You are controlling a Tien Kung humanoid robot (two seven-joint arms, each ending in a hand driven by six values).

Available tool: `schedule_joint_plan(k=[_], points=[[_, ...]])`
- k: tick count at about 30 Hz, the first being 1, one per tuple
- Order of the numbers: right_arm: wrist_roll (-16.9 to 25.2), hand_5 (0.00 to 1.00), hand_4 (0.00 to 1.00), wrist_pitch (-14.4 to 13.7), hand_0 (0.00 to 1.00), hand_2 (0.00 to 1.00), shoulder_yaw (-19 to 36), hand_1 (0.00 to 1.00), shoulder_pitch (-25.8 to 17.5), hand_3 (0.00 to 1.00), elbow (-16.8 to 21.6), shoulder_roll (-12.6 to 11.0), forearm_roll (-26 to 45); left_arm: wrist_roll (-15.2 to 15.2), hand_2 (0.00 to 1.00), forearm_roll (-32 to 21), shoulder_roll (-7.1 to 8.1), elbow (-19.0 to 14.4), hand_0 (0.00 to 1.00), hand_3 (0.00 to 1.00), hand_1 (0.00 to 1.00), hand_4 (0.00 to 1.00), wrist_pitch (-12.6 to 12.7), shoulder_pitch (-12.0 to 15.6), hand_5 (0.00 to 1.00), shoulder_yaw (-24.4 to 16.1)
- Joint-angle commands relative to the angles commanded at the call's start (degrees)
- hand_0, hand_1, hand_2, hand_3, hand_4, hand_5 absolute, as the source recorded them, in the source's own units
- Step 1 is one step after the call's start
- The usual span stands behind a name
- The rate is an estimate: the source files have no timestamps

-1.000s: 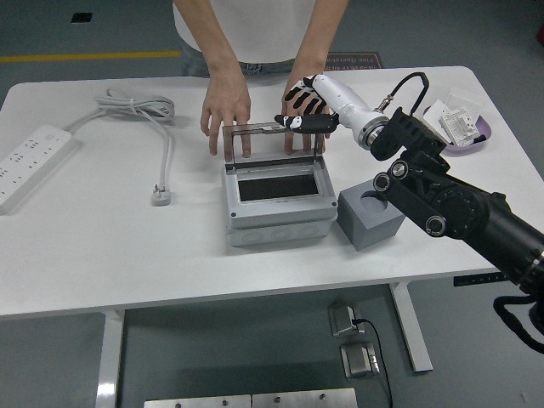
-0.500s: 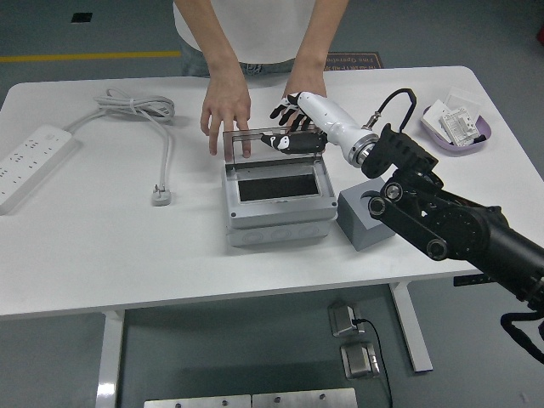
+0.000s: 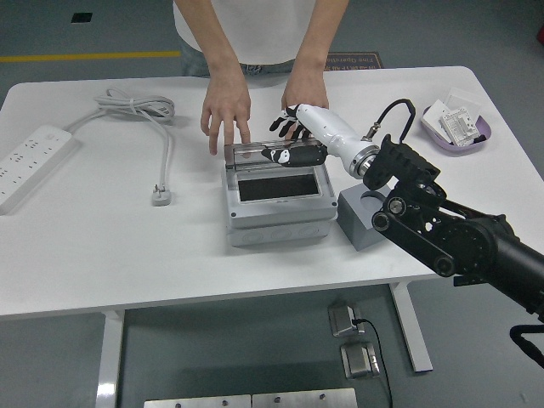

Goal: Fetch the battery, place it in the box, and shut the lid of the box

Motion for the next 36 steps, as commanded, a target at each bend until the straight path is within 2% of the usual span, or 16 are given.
schedule_joint_plan(k=[18, 29, 30, 35, 36], points=[[-3.0, 0.491, 0.811, 2.0, 0.442, 0.606, 1.0, 0.493, -3.1, 0.659, 5.2, -1.2, -2.9, 0.0, 0.677, -0.2, -0.61, 0.0, 0.655, 0.762, 0.671, 0.776, 0.0, 0.8, 0.457, 0.5], [-3.4, 0.491, 0.812, 3.2, 0.446, 0.609, 1.7, 0.493, -4.1, 0.663, 8.3, -2.2, -3.1, 0.0, 0.677, 0.1, -0.8, 0.0, 0.654, 0.762, 0.671, 0.775, 0.1, 0.9, 0.457, 0.3], [-3.5, 0.662, 0.97, 3.2, 0.455, 0.618, 1.7, 0.5, -4.3, 0.689, 8.5, -2.3, -3.0, 0.1, 0.677, 0.1, -0.83, 0.0, 0.654, 0.763, 0.671, 0.776, 0.1, 0.9, 0.459, 0.3], [-3.5, 0.662, 0.97, 3.1, 0.455, 0.618, 1.6, 0.5, -5.0, 0.689, 8.5, -2.2, -2.6, 0.1, 0.676, 0.2, -0.92, 0.0, 0.653, 0.762, 0.67, 0.775, 0.1, 0.9, 0.458, 0.3], [-3.5, 0.783, 0.998, 3.0, 0.463, 0.631, 1.5, 0.51, -5.2, 0.706, 8.3, -2.1, -2.4, 0.1, 0.676, 0.2, -0.93, 0.0, 0.653, 0.762, 0.67, 0.775, 0.1, 0.9, 0.458, 0.3]])
